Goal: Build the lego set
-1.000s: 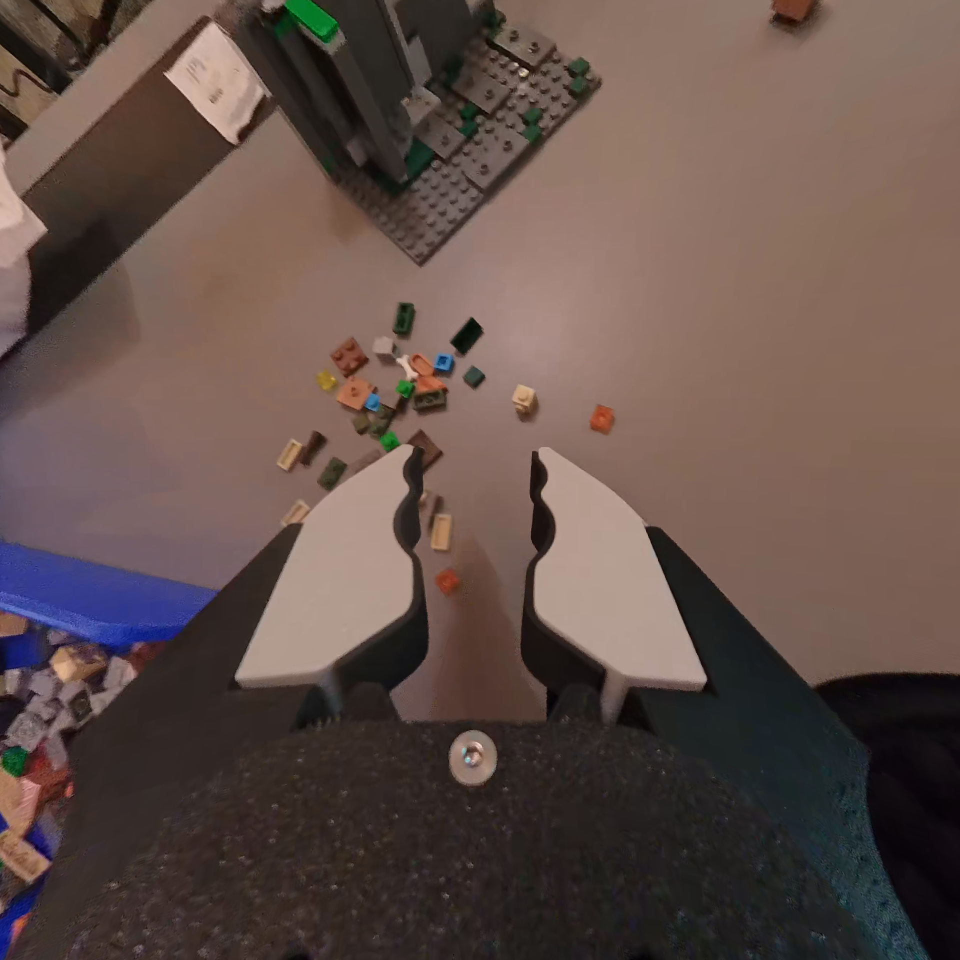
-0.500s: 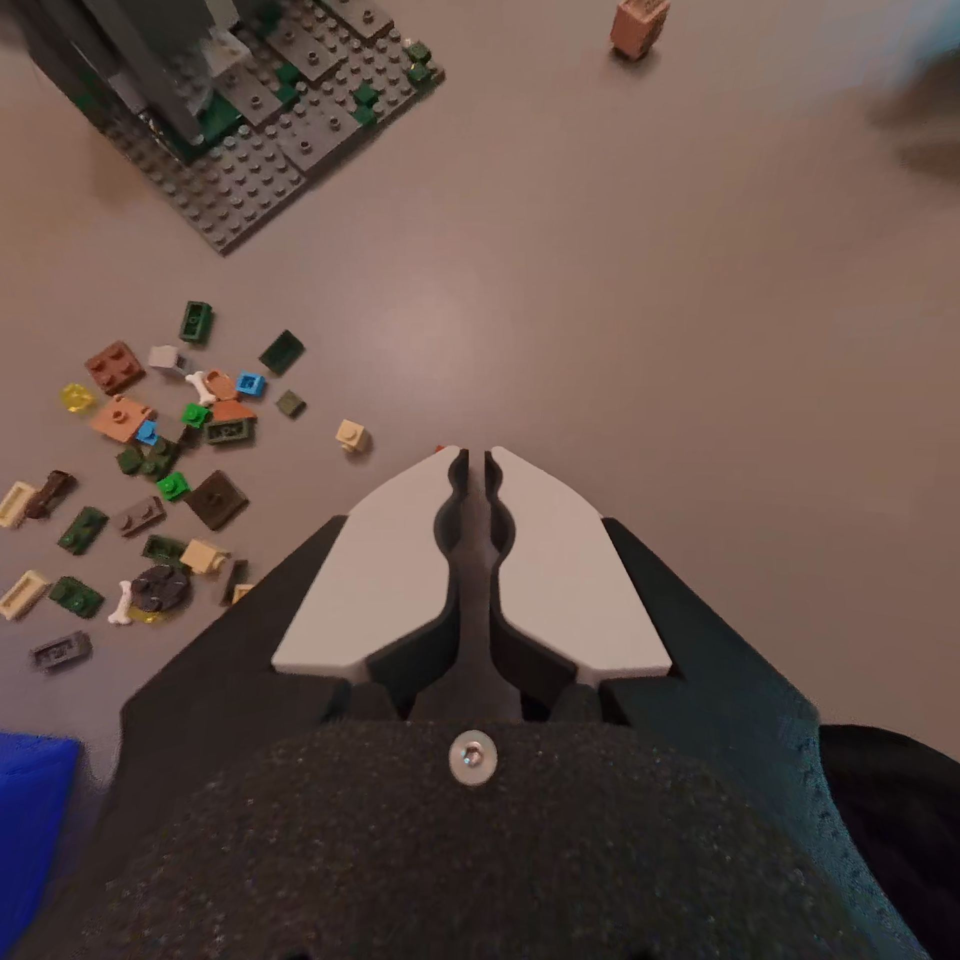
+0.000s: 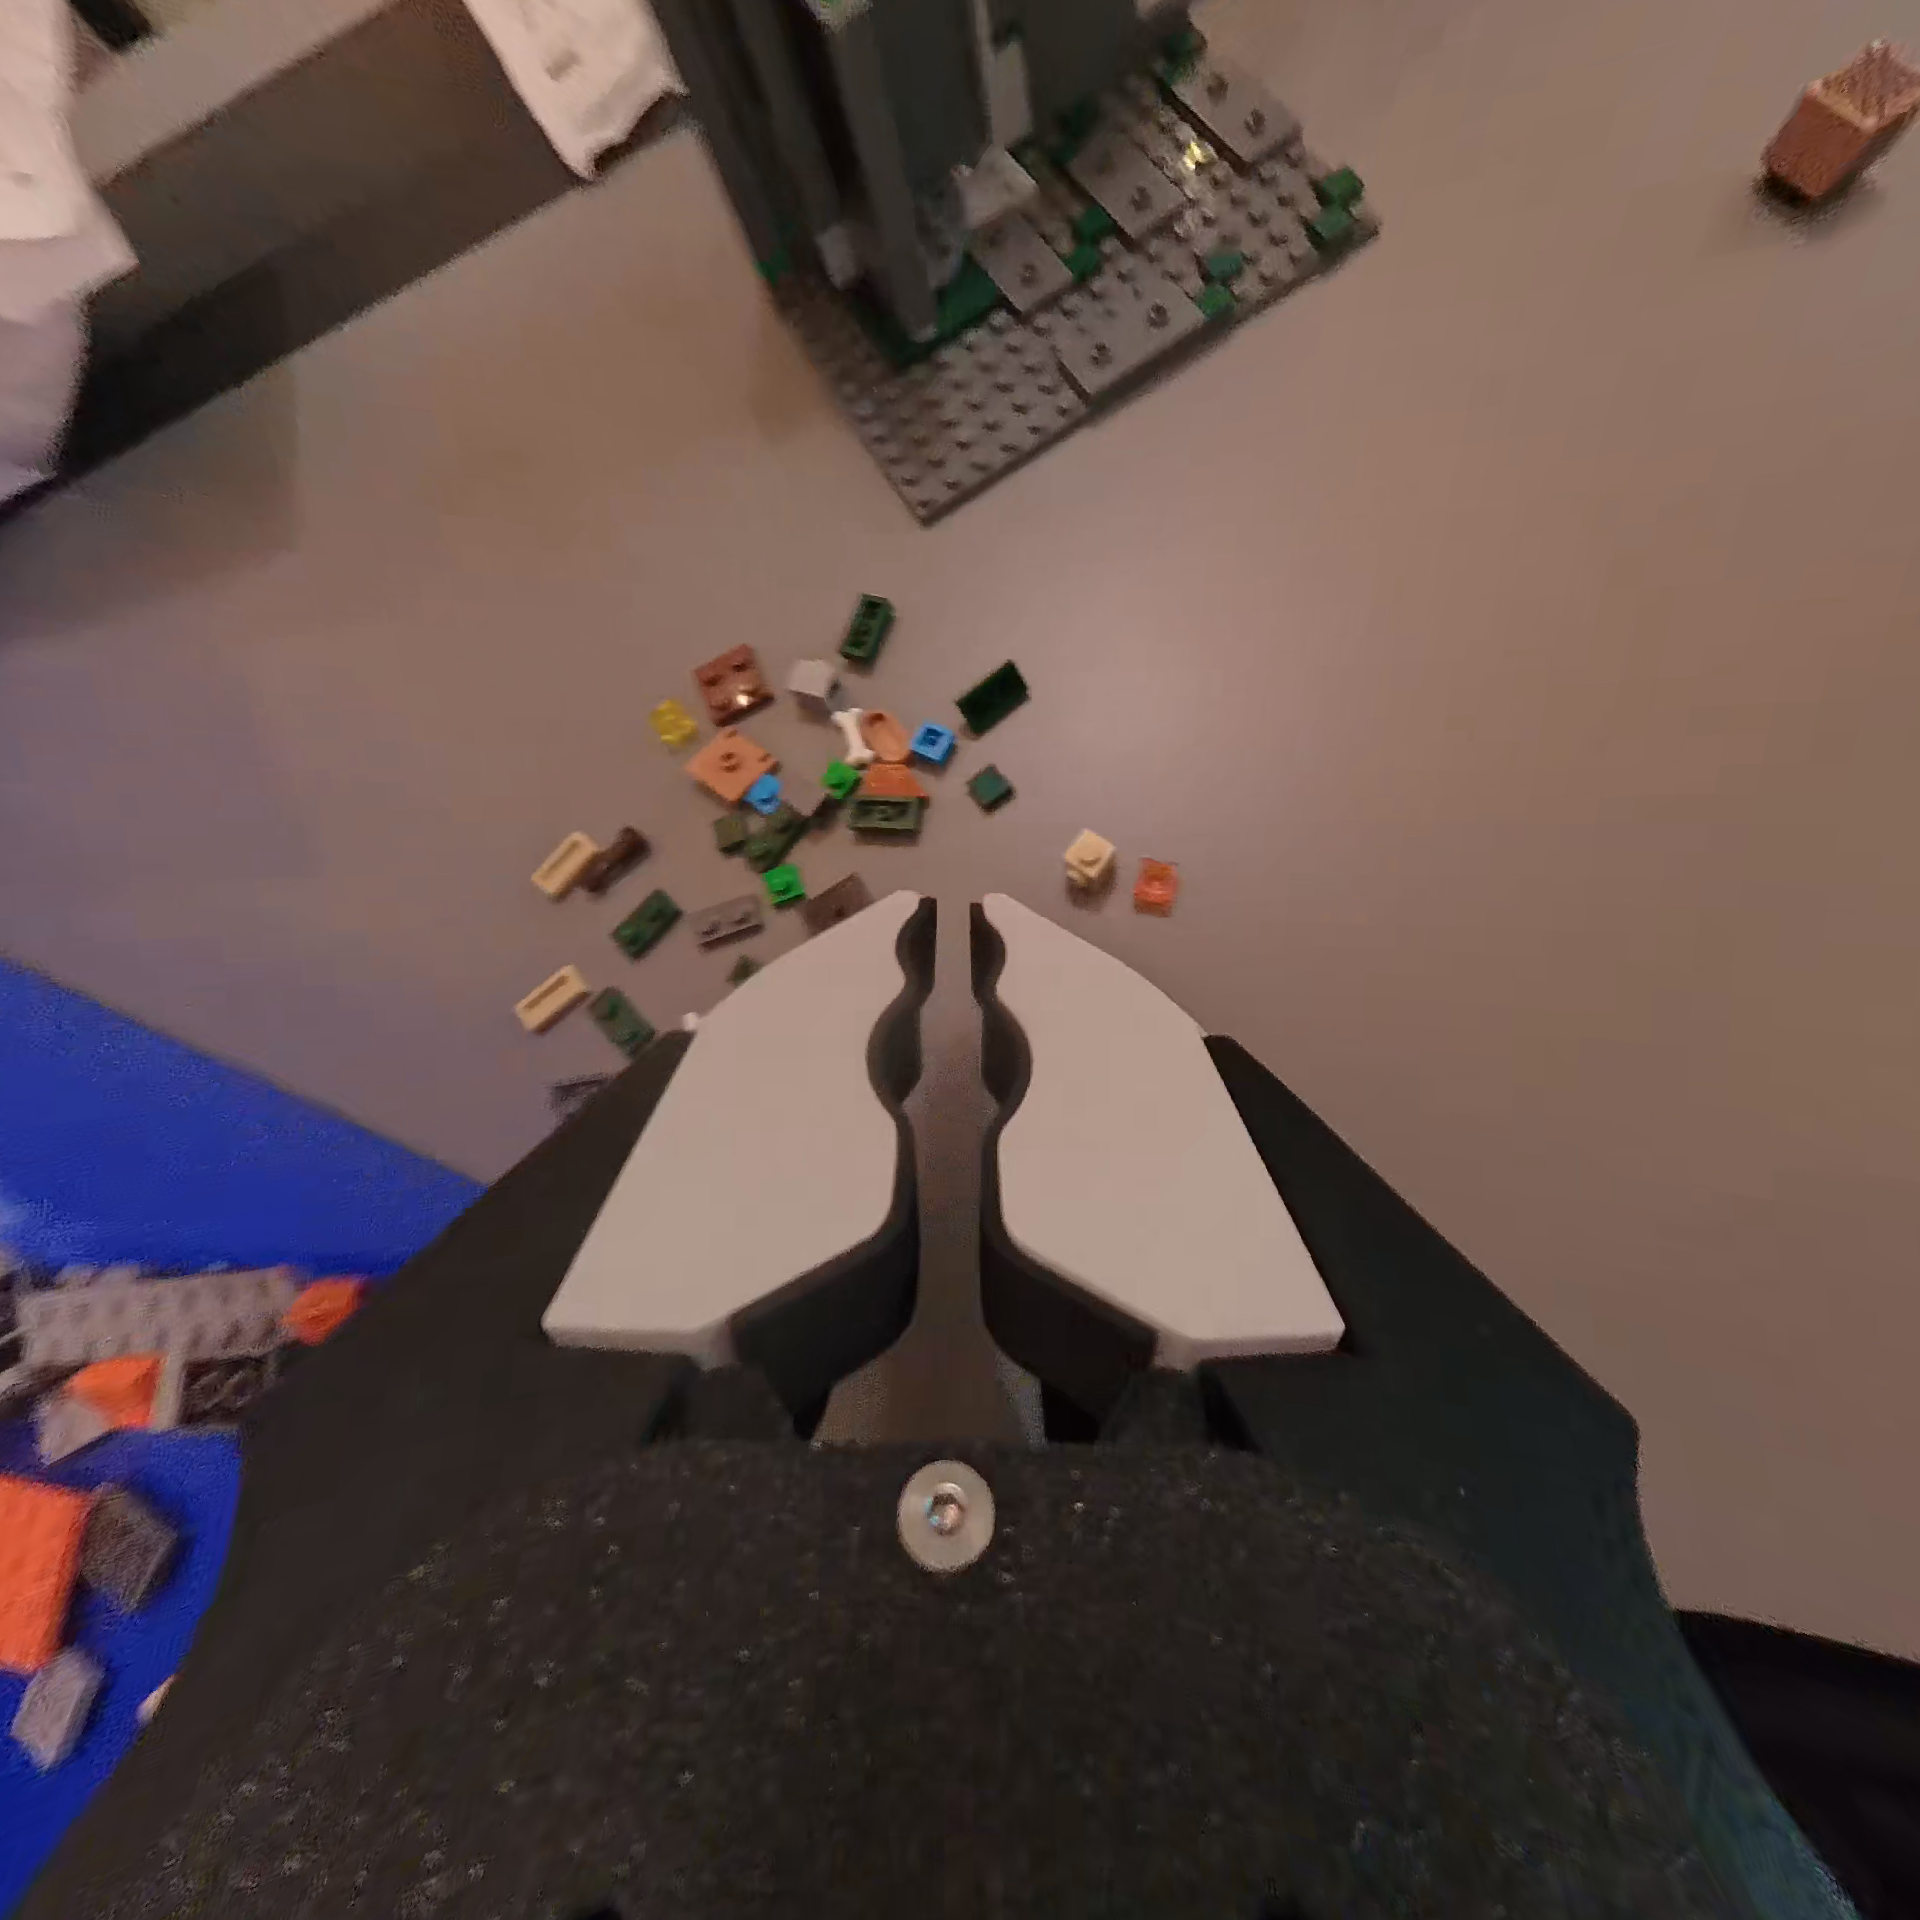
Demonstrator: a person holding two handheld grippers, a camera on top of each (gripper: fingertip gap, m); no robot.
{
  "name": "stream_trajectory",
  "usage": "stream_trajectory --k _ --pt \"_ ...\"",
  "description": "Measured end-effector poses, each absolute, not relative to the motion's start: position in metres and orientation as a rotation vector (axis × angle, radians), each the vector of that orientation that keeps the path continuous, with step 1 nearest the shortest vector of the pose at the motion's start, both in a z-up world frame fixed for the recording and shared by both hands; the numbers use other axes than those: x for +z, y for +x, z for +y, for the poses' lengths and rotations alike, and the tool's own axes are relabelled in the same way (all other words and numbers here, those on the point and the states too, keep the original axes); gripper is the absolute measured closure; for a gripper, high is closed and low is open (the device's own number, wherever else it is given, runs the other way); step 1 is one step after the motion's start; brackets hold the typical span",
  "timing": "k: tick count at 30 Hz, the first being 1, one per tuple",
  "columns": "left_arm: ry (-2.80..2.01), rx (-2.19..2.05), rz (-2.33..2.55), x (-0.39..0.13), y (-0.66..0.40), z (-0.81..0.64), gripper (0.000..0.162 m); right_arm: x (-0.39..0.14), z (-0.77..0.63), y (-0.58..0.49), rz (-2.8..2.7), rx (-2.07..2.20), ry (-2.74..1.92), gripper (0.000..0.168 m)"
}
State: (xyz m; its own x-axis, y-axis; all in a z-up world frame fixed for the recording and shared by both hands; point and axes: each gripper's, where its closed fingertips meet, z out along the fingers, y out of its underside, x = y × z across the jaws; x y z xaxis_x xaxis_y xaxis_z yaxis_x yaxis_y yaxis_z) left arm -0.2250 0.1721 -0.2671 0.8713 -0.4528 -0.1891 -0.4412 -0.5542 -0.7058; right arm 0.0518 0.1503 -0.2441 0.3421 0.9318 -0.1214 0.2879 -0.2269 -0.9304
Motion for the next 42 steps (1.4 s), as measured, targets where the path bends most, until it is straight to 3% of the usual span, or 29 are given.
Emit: stream_trajectory --k 8,15,18,21,42 --pt "-2.144 0.231 0.638 -0.214 -0.288 0.142 0.147 -0.244 0.151 0.052 -1.096 0.912 -1.723 0.155" --pt "-2.402 0.345 0.788 -0.251 -0.361 0.117 0.11 -0.246 0.15 0.051 -1.106 0.9 -1.725 0.155" --pt "-2.473 0.389 0.853 -0.269 -0.376 0.113 0.115 -0.246 0.15 0.05 -1.111 0.896 -1.729 0.155" --pt "-2.509 0.366 0.888 -0.279 -0.377 0.11 0.131 -0.247 0.15 0.05 -1.112 0.895 -1.732 0.155" --pt "-2.549 0.434 0.672 -0.279 -0.39 0.103 0.133 -0.248 0.149 0.05 -1.12 0.887 -1.732 0.156"
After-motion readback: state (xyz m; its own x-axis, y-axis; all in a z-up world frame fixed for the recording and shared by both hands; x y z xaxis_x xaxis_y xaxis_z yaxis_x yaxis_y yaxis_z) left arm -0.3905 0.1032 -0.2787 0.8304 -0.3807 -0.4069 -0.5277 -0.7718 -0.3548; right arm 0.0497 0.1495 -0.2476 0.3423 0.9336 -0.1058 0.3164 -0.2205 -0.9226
